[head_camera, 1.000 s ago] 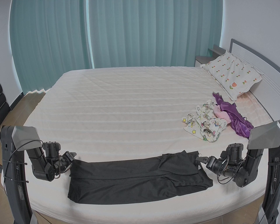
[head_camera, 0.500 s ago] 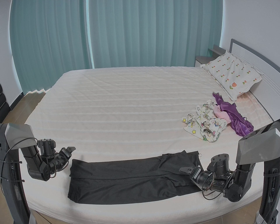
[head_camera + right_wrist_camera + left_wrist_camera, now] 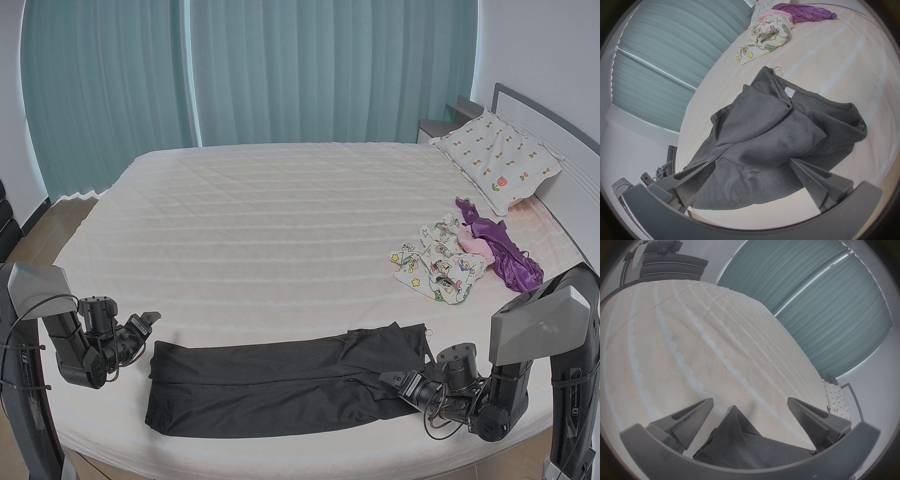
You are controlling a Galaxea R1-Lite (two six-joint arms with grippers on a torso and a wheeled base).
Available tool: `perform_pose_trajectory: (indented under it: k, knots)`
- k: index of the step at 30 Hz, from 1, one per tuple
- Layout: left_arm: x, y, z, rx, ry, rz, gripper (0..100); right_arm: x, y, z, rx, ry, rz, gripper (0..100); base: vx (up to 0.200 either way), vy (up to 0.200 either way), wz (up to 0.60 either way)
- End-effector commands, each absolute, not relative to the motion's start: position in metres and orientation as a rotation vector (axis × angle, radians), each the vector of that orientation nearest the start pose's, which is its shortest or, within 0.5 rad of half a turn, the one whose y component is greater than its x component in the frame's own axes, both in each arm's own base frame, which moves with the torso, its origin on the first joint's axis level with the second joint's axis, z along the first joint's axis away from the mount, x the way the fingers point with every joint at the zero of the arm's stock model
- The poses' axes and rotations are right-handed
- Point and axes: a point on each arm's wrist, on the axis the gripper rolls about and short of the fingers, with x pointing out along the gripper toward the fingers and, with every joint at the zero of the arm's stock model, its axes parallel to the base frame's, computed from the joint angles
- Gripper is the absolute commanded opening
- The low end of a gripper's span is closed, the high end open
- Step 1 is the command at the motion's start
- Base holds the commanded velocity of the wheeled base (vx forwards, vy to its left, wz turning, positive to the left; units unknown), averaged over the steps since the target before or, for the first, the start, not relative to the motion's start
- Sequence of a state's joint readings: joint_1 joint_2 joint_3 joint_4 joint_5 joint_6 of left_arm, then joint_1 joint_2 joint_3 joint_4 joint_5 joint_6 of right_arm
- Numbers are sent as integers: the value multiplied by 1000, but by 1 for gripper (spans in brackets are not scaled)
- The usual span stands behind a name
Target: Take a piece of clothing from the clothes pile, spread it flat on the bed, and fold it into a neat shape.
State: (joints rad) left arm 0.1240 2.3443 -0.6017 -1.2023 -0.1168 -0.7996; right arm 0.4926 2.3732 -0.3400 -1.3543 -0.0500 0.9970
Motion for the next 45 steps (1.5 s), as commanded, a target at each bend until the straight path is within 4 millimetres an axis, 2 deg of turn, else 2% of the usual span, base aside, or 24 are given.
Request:
perform_pose_trajectory:
  k: [1,7,12,13,17,23,35,45]
  knots:
    - [340,40,-24,-844,509,223,100,249,134,-49,753,816,57,100,0,0,0]
    - [340,40,-24,-844,509,223,100,250,136,-51,738,804,39,100,0,0,0]
    - [340,40,-24,-844,507,224,100,250,137,-63,666,795,2,100,0,0,0]
    - [341,41,-24,-844,503,226,100,249,139,-65,656,794,2,0,0,0,0]
    - [341,44,-22,-846,494,234,100,251,141,-69,635,770,-23,0,0,0,0]
    - [341,44,-23,-847,496,234,100,251,140,-60,622,735,-25,0,0,0,0]
    - [341,44,-23,-847,497,235,100,246,139,-19,665,665,43,0,0,0,0]
    - [341,44,-23,-847,497,235,100,232,138,-16,647,714,84,0,0,0,0]
